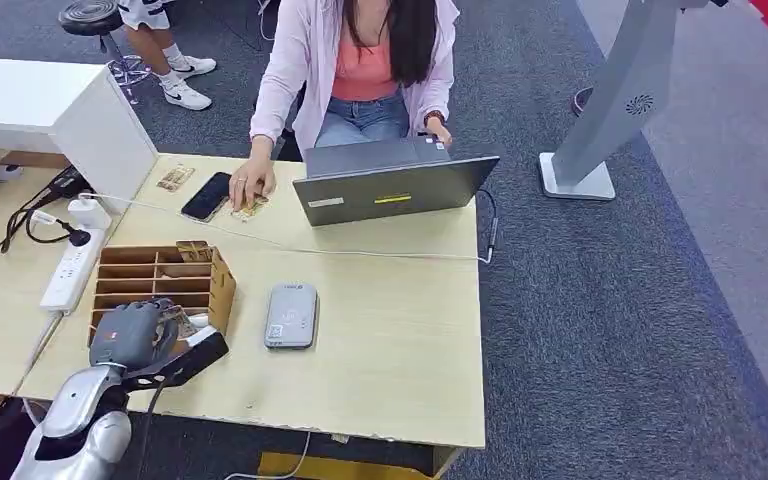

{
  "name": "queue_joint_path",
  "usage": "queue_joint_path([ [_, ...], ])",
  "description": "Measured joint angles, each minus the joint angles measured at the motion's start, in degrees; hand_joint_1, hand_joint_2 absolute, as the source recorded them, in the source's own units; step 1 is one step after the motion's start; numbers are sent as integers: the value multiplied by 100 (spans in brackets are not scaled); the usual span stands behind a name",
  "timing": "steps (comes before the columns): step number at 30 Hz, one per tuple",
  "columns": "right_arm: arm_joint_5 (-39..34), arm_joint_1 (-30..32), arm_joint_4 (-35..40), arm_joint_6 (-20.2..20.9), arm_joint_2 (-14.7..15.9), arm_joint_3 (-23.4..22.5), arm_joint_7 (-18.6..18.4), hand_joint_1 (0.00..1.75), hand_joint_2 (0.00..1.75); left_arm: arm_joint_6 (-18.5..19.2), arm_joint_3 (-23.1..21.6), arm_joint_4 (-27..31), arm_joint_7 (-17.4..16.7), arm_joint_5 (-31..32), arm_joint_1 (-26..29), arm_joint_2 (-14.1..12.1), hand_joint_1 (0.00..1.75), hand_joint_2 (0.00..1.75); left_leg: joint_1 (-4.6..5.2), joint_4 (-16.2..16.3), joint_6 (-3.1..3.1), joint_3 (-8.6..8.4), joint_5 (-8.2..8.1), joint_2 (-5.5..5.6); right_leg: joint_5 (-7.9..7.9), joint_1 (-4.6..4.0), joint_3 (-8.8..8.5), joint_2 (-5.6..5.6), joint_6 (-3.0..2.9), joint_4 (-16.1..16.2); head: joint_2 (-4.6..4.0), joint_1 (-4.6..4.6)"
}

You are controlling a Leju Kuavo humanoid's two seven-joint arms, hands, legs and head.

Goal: Pass the card to the sensor for recognition and then transmit it.

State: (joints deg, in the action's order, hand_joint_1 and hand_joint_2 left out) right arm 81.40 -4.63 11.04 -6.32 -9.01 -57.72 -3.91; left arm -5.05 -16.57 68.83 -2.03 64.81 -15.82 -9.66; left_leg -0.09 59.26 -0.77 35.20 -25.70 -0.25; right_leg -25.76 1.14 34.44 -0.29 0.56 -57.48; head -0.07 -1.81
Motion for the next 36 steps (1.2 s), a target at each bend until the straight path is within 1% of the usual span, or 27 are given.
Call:
queue_joint_path([
  [3,11,1,2,-2,0,4,28,0,0,-229,0,-7,17,-6,-64,9,175,175,0,1,1,1,1,1,0,-1,3,2,0,0,0,0],
  [8,28,-19,2,-7,0,11,68,0,0,-218,2,-7,26,-46,-572,-18,175,175,0,0,1,1,3,9,2,0,-3,11,0,0,0,2],
  [10,28,-17,2,-13,0,11,83,0,0,-221,2,-7,35,-79,-684,-22,175,175,0,0,1,0,4,8,3,-1,-3,10,-1,0,0,-2],
  [15,31,-21,0,-13,0,13,131,0,0,-242,2,11,225,-300,-951,-66,175,175,-1,1,1,2,5,9,3,-1,-2,10,-1,0,0,-2],
  [18,37,-23,0,-15,0,13,138,0,0,-223,2,20,227,-356,-1150,-101,175,175,0,0,1,1,4,9,3,0,-2,9,-1,0,0,0],
  [23,37,-23,2,-15,0,13,140,0,0,-223,2,22,227,-361,-1237,-120,175,175,0,0,1,1,4,8,3,0,-2,8,-1,0,0,-2],
  [36,37,-23,0,-15,0,15,140,0,0,-223,2,22,227,-361,-1256,-122,175,175,0,0,1,1,4,8,3,0,-2,8,-1,0,0,0],
])
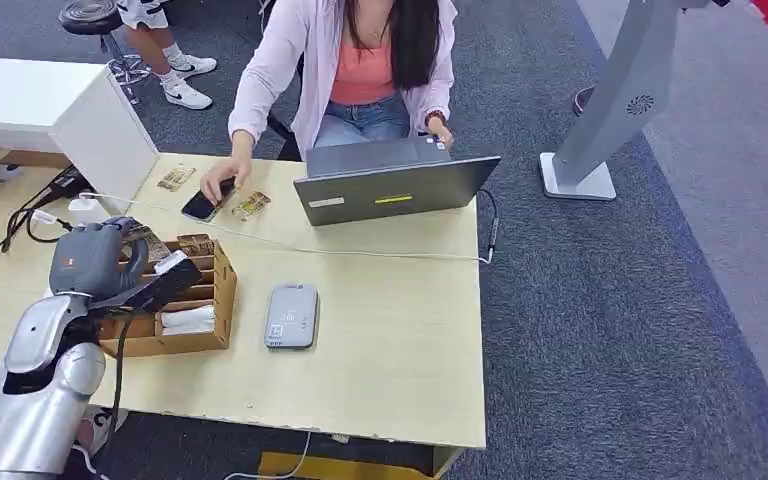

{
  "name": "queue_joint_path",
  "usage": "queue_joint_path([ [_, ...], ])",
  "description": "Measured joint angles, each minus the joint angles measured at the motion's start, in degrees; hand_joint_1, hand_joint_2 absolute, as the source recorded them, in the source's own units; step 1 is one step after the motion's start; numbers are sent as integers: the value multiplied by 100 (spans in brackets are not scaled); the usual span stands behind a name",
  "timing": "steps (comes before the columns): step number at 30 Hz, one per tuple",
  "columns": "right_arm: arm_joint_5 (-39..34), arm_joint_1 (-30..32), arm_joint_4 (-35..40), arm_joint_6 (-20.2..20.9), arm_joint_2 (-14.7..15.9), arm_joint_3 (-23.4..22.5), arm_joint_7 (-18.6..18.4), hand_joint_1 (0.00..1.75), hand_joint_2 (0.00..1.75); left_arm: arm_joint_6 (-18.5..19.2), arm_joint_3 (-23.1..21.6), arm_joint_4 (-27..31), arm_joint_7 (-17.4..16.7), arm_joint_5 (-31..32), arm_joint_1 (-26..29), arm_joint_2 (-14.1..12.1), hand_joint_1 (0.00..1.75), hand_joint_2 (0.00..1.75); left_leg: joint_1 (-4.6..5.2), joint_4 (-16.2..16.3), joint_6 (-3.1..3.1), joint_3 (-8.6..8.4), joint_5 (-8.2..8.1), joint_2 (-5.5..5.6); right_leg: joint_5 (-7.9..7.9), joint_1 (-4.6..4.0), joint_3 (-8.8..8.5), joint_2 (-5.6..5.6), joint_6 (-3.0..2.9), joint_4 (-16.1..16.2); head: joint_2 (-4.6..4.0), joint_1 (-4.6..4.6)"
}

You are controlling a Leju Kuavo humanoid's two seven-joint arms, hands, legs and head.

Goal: Pass the card to the sensor for recognition and then transmit it.

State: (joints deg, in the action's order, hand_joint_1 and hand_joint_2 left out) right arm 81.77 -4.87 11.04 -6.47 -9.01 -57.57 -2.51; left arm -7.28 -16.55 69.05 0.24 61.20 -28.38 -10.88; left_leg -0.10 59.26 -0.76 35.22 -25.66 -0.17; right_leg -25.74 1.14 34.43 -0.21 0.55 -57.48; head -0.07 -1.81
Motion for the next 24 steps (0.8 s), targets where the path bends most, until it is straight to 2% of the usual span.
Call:
queue_joint_path([
  [8,26,0,2,0,0,4,7,0,0,11,0,26,94,-124,-158,-7,175,175,-1,0,0,1,1,1,0,-1,3,2,0,0,0,-2],
  [12,92,-3,0,18,0,31,9,0,0,52,0,42,94,-282,-718,-15,175,175,-1,0,-2,2,4,2,5,-1,1,2,-2,0,0,0],
  [15,221,-5,0,57,0,122,15,0,0,-2,0,-88,-40,-168,-1338,-22,175,175,-1,1,-1,2,5,1,8,-1,2,1,-2,0,0,-2],
  [16,254,-11,0,74,0,144,20,0,0,-15,0,-272,-88,-107,-1614,-22,175,175,-1,1,-1,2,5,2,9,-1,1,3,-2,0,0,0],
  [19,394,-32,-2,171,0,232,-55,0,0,-15,0,-1307,-240,64,-2461,-44,175,175,-2,0,4,1,9,-2,16,-2,2,-1,-7,-2,0,-7],
  [21,446,-31,-2,195,-2,286,-90,0,0,-157,15,-2234,-72,114,-2967,-83,175,175,-2,0,12,-2,14,-9,19,-2,5,-13,-9,-3,0,-4],
  [24,466,-25,-2,210,-4,326,-96,0,0,-256,42,-2947,-13,136,-3347,-105,175,175,-3,0,12,-2,15,-10,19,-3,6,-14,-9,-3,0,2],
])
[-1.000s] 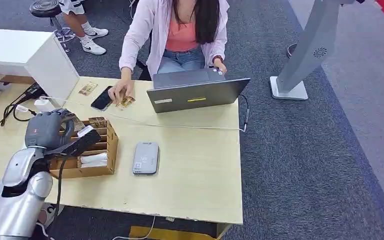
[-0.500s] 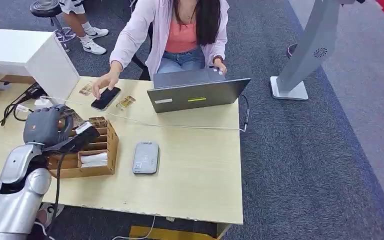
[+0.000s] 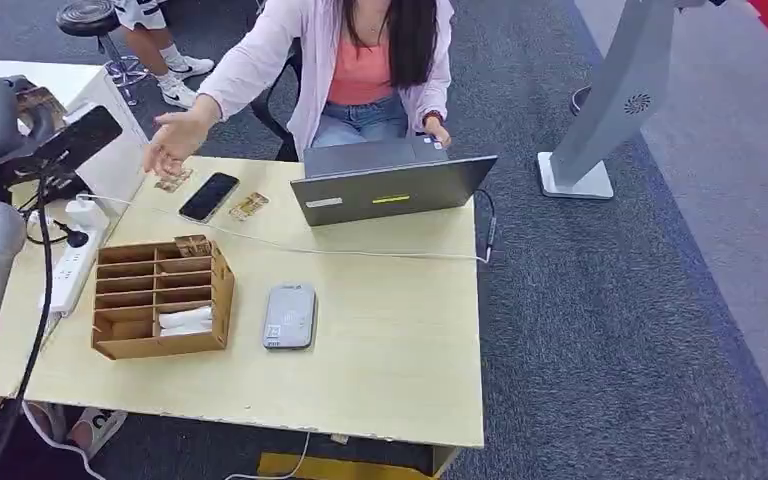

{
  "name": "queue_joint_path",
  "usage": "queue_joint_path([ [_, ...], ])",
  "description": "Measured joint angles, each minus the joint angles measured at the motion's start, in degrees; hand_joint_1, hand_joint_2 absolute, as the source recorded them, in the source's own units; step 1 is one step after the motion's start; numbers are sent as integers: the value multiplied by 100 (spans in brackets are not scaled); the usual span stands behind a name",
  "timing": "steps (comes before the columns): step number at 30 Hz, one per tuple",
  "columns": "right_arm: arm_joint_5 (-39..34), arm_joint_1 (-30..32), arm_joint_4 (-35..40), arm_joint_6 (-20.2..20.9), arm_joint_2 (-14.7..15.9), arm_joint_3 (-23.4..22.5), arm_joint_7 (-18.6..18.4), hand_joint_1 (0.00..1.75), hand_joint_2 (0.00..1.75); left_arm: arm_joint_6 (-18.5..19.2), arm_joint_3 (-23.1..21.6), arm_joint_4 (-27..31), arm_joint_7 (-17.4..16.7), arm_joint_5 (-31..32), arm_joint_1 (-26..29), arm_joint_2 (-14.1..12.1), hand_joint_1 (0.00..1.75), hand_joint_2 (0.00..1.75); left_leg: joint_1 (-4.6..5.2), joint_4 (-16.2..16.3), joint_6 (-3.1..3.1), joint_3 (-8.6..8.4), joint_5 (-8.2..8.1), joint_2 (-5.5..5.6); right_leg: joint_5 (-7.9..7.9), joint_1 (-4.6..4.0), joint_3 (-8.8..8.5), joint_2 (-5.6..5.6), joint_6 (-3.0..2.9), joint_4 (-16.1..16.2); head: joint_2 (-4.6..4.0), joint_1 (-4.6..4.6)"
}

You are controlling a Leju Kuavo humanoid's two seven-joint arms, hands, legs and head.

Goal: Pass the card to the sensor for recognition and then transmit it.

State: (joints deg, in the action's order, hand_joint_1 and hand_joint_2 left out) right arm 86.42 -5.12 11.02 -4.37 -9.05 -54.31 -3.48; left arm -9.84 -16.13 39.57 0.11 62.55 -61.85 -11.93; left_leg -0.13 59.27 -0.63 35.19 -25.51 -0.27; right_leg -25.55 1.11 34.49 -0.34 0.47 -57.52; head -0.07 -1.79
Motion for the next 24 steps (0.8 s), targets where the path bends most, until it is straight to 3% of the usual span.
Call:
queue_joint_path([
  [7,2,-15,0,2,-4,79,-2,0,0,-28,4,-795,-7,9,-244,2,175,175,0,0,3,4,1,4,-1,1,0,2,1,0,0,2],
  [24,4,-15,0,0,-4,94,-28,0,0,-41,4,-1074,-9,15,-268,0,175,175,-1,0,2,4,2,6,-1,0,-1,5,1,0,0,0],
])
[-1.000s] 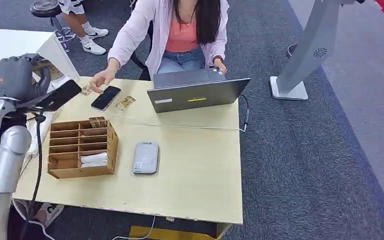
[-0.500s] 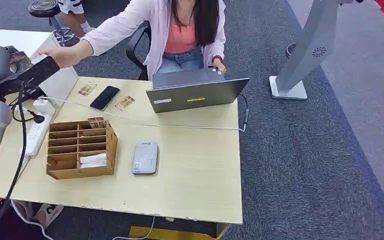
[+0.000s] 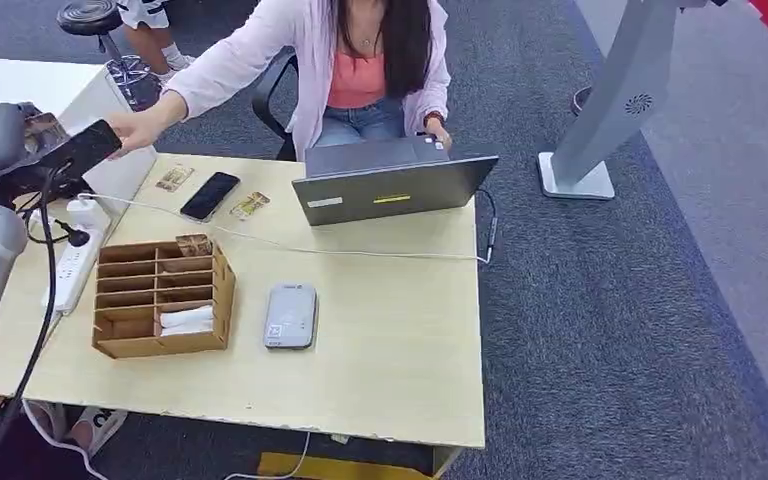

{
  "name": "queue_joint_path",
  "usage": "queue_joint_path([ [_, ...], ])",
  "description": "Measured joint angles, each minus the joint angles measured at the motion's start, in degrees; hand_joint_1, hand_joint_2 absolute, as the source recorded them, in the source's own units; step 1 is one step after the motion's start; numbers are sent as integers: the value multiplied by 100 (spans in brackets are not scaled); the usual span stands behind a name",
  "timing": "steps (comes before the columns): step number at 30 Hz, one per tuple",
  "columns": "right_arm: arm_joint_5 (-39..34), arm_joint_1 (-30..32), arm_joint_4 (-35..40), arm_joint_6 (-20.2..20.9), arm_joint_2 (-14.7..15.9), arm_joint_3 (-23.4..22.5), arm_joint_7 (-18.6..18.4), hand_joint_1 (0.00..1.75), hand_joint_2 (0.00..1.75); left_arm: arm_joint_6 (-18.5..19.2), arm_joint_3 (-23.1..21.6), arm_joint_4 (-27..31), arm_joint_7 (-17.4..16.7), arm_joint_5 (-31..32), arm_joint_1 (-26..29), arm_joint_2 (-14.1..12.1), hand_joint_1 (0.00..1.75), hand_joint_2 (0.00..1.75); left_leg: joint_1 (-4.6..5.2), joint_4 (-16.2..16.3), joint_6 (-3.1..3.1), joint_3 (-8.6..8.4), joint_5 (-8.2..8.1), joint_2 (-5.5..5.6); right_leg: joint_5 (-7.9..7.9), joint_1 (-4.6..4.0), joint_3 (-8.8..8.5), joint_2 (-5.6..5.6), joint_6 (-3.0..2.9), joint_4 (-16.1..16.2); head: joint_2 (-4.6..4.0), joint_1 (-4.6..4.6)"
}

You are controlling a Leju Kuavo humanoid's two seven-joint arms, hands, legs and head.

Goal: Pass the card to the sensor for recognition and then transmit it.

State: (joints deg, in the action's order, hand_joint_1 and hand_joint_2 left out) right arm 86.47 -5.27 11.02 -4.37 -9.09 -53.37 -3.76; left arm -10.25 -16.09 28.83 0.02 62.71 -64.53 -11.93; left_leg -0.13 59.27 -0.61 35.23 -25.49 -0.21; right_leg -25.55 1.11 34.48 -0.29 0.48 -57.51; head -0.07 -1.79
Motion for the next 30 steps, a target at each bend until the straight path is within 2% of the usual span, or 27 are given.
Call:
queue_joint_path([
  [1,0,0,0,0,0,0,0,0,0,0,0,-9,0,0,-1,2,175,175,0,0,0,0,0,0,0,0,0,-1,0,0,0,0],
  [2,0,0,0,0,-2,2,0,0,0,2,0,-26,0,0,-8,9,0,175,0,0,0,0,0,-2,0,0,1,-2,0,0,0,0],
  [5,2,-1,0,-17,-2,0,0,0,0,-133,44,-31,0,-35,-6,26,0,175,0,0,0,1,-1,-1,0,0,1,-1,0,0,0,-2],
  [24,4,-1,0,-44,-2,2,9,0,0,-254,107,-50,46,-28,38,28,0,175,0,0,0,1,-1,0,0,0,0,-1,0,0,0,0],
  [30,-4,0,0,-48,-2,0,-9,0,0,-444,225,-33,380,-286,230,28,0,175,0,0,0,1,-1,0,0,0,0,-1,0,0,0,0],
])
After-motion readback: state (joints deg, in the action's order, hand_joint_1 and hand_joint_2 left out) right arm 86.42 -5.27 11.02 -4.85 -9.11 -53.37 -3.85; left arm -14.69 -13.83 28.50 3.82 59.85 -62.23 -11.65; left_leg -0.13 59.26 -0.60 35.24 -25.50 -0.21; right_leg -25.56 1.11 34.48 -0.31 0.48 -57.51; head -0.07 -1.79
